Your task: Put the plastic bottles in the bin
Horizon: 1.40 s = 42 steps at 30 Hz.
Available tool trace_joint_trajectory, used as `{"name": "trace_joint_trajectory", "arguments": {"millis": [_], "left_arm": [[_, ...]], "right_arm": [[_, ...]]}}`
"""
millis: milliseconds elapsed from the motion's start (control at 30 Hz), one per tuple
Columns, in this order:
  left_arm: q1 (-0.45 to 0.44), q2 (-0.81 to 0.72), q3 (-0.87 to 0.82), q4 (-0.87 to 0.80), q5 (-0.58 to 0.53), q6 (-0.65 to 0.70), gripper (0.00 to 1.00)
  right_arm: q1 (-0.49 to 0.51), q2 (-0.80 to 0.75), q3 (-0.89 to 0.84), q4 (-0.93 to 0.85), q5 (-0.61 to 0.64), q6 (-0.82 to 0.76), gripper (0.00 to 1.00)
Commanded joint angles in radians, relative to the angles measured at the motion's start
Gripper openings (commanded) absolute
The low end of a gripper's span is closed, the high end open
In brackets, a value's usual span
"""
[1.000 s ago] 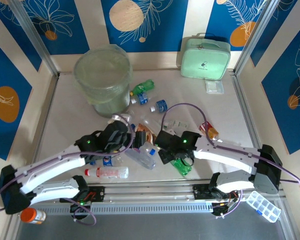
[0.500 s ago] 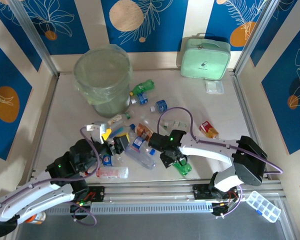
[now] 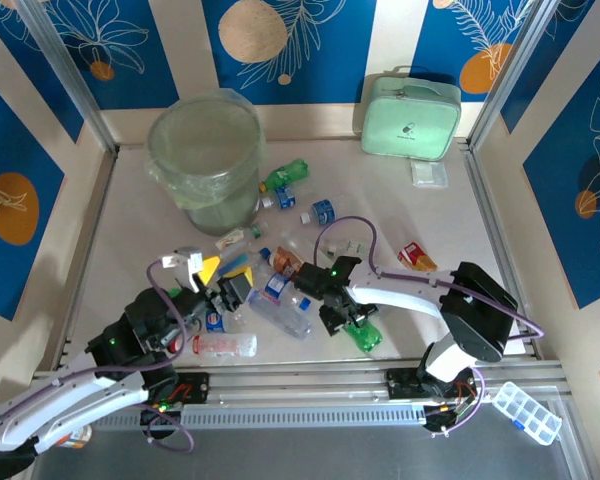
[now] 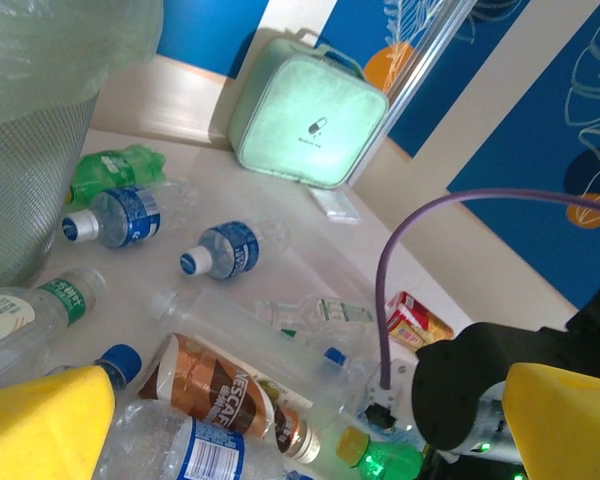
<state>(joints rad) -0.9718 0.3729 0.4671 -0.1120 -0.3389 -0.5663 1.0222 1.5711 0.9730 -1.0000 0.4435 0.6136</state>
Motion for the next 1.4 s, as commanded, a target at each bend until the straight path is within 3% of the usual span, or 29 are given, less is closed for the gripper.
{"name": "trace_joint_trajectory", "arguments": {"millis": [0, 233, 433, 633, 933, 1167, 1300, 1367], "left_arm": [[-0.004, -0.052, -0.017, 0.039, -0.017, 0.020, 1.00], [-0.004, -0.075, -0.027, 0.035, -0.043, 0.020, 1.00], [-0.004, -0.100, -0.043, 0.044, -0.064, 0.017, 0.98], [-0.004, -0.086, -0.050, 0.063, -0.076, 0.024, 0.99], [-0.004, 0.057, -0.079, 0.242, 0.022, 0.063, 0.95], [-0.004, 0.225, -0.012, 0.259, 0.183, 0.108, 1.00], [-0.004, 0.368, -0.036, 0.476, 0.509, 0.135, 0.99], [-0.004, 0.451, -0.025, 0.537, 0.584, 0.121, 0.99]], "right_arm": [[0.004, 0.019, -0.009, 0.011, -0.034, -0.014, 0.75], [0.005, 0.028, -0.016, 0.030, -0.037, -0.011, 0.60], [0.007, -0.059, -0.031, 0.028, -0.015, 0.017, 0.56], [0.010, -0.225, -0.066, 0.072, -0.055, 0.016, 0.55], [-0.005, -0.543, -0.057, 0.140, -0.079, -0.024, 0.55], [-0.187, -0.747, -0.066, 0.436, -0.312, -0.069, 0.51], [-0.262, -0.732, -0.076, 0.619, -0.455, -0.057, 0.51], [-0.263, -0.706, -0.092, 0.714, -0.492, -0.055, 0.51]]}}
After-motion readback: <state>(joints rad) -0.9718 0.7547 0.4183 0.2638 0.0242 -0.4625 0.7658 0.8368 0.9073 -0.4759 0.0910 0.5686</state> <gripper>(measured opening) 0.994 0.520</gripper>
